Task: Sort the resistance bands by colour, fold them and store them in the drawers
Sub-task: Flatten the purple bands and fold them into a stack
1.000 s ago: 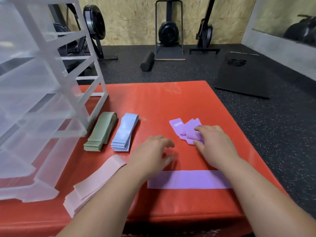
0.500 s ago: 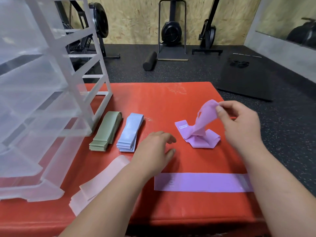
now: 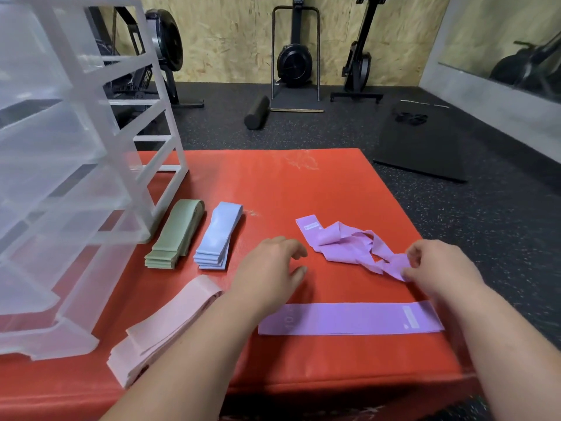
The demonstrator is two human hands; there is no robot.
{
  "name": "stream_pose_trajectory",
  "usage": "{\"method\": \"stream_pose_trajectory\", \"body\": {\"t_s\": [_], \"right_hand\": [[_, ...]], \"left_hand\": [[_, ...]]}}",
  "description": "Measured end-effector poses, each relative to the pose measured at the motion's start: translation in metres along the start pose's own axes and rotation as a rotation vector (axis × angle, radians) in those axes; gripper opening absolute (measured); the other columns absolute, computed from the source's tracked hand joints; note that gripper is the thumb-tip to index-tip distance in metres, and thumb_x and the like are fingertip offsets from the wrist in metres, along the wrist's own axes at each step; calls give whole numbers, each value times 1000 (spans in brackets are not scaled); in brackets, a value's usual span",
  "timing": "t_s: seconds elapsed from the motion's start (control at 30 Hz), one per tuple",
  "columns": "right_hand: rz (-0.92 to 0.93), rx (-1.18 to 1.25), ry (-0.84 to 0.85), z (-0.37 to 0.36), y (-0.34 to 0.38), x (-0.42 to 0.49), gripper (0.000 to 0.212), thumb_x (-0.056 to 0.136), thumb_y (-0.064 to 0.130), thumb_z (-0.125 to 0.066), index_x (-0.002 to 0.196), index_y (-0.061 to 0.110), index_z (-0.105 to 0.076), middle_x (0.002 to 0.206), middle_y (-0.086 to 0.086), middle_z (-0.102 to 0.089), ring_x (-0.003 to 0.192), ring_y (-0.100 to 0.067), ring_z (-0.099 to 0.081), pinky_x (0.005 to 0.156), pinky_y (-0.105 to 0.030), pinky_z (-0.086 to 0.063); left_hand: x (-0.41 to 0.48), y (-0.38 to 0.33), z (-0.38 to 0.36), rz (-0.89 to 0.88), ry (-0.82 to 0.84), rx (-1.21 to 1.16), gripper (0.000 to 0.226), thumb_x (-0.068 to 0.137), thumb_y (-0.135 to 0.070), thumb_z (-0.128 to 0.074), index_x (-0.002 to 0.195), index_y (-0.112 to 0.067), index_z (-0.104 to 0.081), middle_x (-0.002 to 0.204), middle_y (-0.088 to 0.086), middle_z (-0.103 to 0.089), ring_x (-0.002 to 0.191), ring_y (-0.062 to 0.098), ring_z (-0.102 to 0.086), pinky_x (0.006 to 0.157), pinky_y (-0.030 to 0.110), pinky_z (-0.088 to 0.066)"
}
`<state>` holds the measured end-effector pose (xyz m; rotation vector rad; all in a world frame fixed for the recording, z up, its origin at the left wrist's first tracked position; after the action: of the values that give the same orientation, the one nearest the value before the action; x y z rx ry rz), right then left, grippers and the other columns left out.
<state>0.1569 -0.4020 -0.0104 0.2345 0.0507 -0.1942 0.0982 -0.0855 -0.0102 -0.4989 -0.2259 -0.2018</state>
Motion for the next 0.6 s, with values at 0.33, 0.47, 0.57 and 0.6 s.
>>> {"method": "stream_pose_trajectory", "body": {"t_s": [0.33,0.47,0.57,0.6], "right_hand": [[528,106,42,-29,78,-8,45,89,45,-74,133,43,-65,142,16,-54,127,-21,-47,108,-43,-43],[442,39,-17,-30,75,2,23,85,43,-78,107,41,-74,125,12,-67,113,-23,-58,93,-38,-49],[400,124,-148,-13,70,6,14,85,30,-81,95,37,-77,99,12,-76,99,-21,-68,79,-32,-49],[414,215,-181,-7,69,5,13,85,27,-81,94,35,-77,94,14,-75,94,-18,-69,77,-29,-47]], "left_hand": [[12,-7,-19,24,32,24,26,95,-35,-68,121,-34,-67,113,-11,-65,109,19,-60,90,38,-51],[14,-3,-23,27,38,10,25,94,-34,-68,119,-34,-67,112,-11,-65,108,19,-59,91,40,-52],[15,0,-24,27,38,7,26,94,-33,-68,119,-34,-68,111,-12,-65,106,18,-60,91,39,-52],[16,1,-25,24,32,1,26,93,-33,-68,119,-34,-68,111,-12,-65,106,18,-61,91,39,-53]]}}
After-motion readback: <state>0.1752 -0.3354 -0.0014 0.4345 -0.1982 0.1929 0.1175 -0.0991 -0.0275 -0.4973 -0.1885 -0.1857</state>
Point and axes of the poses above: each hand's wrist, its own x-axis towards the middle knuckle, its own z-axis out of the back of the hand, y = z × x, the point moved 5 cm from there along x, towards the middle knuckle
